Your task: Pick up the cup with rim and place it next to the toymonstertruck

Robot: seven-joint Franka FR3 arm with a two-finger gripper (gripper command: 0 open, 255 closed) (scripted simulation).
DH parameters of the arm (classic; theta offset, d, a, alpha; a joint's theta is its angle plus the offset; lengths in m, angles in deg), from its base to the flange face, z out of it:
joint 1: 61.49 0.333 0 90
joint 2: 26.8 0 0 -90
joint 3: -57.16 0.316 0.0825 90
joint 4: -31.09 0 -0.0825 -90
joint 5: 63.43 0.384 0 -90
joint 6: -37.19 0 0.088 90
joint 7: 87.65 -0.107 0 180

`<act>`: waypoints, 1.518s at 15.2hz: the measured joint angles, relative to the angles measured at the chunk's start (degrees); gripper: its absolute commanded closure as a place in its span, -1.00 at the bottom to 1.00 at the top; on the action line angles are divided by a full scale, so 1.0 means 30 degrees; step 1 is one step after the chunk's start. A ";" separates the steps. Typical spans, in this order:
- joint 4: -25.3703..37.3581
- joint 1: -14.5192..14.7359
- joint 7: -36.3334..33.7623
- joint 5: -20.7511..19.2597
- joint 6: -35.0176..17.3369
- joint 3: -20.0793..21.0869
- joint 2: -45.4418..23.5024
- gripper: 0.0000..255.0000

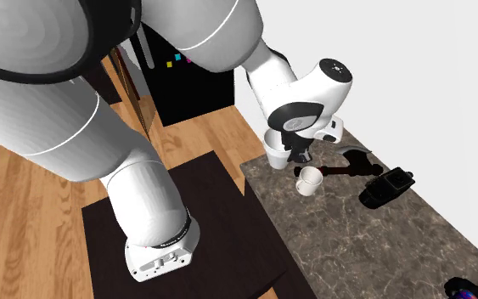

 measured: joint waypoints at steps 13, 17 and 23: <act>0.1226 -0.1361 0.0992 -0.1486 0.3213 -0.1247 0.1773 1.00; 0.2134 -0.2251 0.3044 -0.1792 0.3563 -0.2657 0.0941 1.00; 0.4232 -0.3409 0.6123 -0.1820 0.4394 -0.4582 -0.0782 1.00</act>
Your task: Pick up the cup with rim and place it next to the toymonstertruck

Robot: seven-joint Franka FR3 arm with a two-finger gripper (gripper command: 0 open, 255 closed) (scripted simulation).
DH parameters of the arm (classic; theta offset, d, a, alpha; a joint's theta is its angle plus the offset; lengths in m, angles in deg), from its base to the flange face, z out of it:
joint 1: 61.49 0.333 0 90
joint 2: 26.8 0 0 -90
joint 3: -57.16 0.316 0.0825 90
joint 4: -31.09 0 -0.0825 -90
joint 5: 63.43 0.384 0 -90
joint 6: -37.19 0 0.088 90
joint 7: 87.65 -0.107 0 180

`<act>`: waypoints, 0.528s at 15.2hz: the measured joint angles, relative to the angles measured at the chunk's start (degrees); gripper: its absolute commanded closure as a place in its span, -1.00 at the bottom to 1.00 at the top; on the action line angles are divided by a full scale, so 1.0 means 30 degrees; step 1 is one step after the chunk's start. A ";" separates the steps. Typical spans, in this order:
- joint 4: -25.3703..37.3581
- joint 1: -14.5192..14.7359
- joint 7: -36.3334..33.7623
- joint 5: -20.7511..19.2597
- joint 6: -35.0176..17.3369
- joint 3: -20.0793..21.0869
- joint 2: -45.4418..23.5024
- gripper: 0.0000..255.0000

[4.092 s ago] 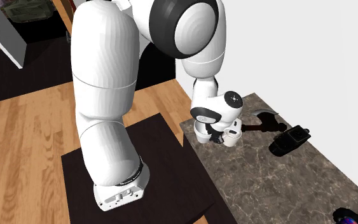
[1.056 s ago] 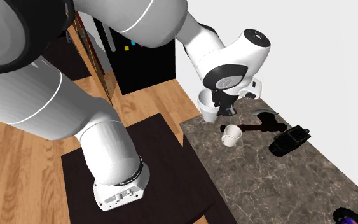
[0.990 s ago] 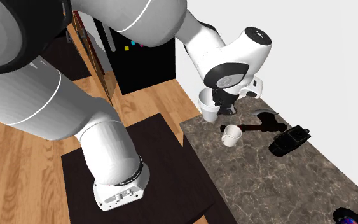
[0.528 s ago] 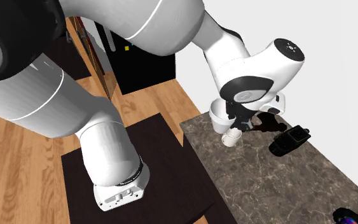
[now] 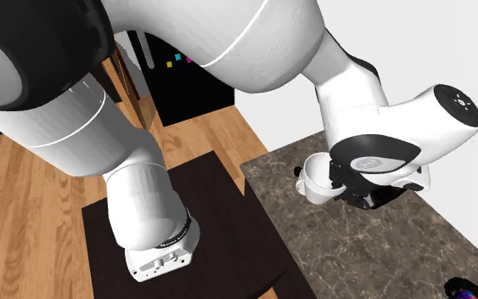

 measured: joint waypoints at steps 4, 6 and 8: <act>0.1758 -0.0698 0.2068 0.0421 0.0594 -0.1098 -0.1543 1.00; 0.2862 -0.1112 0.3123 0.0682 0.1126 -0.1606 -0.2338 1.00; 0.3948 -0.1530 0.4252 0.1161 0.1385 -0.2032 -0.3436 1.00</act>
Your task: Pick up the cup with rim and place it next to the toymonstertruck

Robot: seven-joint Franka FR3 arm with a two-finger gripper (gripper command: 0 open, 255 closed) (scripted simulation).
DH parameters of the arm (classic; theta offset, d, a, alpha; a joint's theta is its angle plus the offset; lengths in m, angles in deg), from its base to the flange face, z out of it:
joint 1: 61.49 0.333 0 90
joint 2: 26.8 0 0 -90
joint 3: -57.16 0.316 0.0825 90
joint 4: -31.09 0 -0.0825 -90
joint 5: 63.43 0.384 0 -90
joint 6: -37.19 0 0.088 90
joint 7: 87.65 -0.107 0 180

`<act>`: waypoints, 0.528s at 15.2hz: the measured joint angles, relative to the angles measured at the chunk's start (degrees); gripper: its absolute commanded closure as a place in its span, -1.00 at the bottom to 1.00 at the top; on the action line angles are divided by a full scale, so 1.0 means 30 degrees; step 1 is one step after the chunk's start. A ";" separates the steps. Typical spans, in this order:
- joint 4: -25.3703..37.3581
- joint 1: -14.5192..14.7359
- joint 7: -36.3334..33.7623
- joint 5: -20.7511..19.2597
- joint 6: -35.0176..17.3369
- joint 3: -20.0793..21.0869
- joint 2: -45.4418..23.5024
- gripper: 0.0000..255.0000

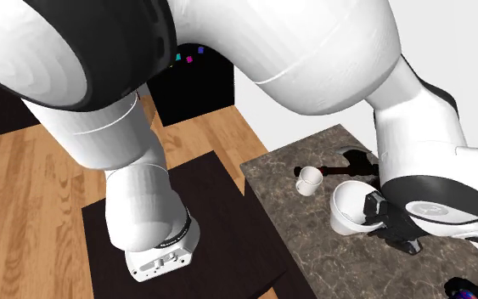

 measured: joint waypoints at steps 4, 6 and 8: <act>0.2591 -0.1042 0.2065 0.0944 0.1046 -0.0638 -0.2136 1.00; 0.3923 -0.1628 0.2986 0.1465 0.1540 -0.0811 -0.3271 1.00; 0.5157 -0.2322 0.3903 0.1887 0.2073 -0.0994 -0.4257 1.00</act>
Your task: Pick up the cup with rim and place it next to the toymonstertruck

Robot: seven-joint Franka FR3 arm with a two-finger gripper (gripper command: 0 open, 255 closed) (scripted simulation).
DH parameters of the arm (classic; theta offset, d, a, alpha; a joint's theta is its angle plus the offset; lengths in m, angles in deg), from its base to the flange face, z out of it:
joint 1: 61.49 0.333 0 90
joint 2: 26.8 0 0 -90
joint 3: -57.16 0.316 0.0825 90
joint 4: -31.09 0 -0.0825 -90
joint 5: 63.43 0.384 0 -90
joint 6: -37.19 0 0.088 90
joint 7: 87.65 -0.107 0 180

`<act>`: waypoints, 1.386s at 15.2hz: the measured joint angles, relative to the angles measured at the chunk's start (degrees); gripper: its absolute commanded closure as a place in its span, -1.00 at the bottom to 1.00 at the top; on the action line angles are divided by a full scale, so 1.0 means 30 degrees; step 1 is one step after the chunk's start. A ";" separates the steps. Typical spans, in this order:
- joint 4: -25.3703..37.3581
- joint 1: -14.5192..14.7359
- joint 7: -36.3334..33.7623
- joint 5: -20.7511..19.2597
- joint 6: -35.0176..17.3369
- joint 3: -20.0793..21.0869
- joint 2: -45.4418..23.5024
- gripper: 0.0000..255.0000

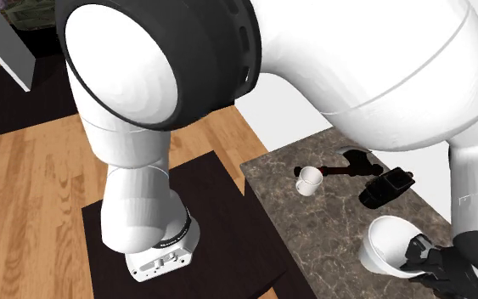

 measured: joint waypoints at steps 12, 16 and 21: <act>0.3388 -0.2070 0.2285 0.1758 0.0357 0.0266 -0.3850 1.00; 0.3065 -0.2211 0.2621 0.2124 -0.0397 0.0453 -0.4373 1.00; 0.2870 -0.2409 0.3008 0.2652 -0.1305 0.0768 -0.5189 1.00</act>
